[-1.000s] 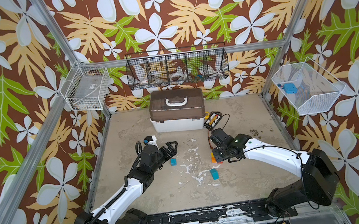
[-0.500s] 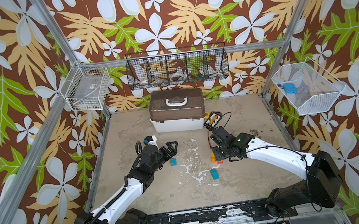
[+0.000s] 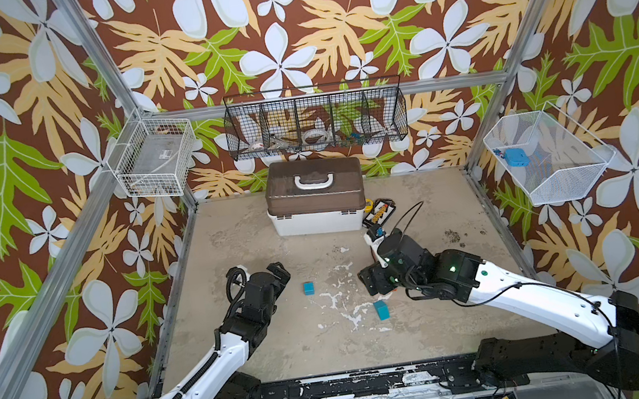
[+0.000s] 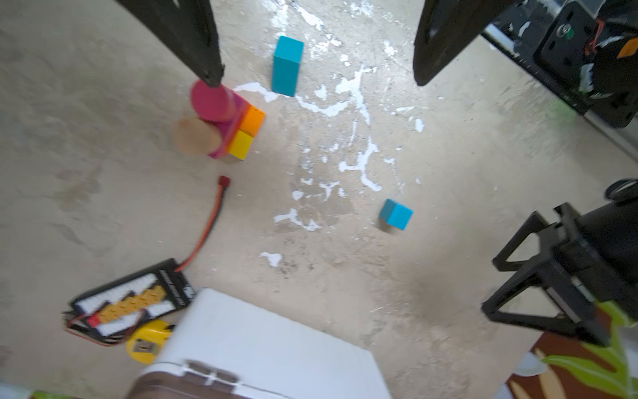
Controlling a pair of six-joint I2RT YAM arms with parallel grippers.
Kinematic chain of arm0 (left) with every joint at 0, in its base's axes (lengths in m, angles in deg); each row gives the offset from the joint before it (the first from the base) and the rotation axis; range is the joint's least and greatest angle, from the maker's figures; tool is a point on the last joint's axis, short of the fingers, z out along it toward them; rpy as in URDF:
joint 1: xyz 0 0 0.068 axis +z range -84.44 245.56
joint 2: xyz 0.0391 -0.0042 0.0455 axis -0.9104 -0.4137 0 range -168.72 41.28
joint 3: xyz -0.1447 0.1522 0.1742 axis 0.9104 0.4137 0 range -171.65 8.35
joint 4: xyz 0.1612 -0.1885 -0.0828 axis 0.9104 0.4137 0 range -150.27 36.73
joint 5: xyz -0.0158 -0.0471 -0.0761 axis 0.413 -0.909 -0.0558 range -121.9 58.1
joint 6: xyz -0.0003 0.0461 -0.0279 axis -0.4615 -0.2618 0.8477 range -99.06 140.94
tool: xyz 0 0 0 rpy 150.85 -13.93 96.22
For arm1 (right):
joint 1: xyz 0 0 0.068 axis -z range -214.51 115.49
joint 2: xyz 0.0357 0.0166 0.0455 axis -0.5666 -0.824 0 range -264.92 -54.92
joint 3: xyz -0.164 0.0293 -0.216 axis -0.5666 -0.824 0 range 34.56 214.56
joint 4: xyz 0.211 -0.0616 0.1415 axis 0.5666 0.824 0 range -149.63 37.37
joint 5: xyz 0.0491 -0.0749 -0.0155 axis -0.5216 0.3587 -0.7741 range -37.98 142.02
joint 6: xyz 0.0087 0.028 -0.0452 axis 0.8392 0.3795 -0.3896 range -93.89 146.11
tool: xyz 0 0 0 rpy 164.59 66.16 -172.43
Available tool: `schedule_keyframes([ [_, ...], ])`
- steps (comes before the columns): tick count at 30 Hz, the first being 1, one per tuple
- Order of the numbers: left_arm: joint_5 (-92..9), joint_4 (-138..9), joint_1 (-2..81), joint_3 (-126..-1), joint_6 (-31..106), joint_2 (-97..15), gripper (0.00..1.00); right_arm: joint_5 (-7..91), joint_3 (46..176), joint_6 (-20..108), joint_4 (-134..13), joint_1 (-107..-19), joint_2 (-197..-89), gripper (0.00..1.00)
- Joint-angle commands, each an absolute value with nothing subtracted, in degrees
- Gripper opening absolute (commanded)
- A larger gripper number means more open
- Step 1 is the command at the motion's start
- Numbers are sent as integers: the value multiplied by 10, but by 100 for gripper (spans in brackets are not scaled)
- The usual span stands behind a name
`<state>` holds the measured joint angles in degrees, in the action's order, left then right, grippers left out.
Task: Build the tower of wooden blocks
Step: 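Move the right gripper to the teal block and grasp it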
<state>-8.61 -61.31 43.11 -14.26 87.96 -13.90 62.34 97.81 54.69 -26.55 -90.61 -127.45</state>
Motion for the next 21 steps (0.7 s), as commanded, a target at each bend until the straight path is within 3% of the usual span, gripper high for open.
schedule_keyframes([
  [1,49,-479,438,-146,1040,-130,100,604,984,566,-332,-940,-1328,87],
  [12,93,-448,439,-114,1085,-36,100,571,1109,623,-327,-953,-1591,84],
  [21,98,-443,439,-103,1087,15,100,626,1253,637,-274,-952,-1735,82],
])
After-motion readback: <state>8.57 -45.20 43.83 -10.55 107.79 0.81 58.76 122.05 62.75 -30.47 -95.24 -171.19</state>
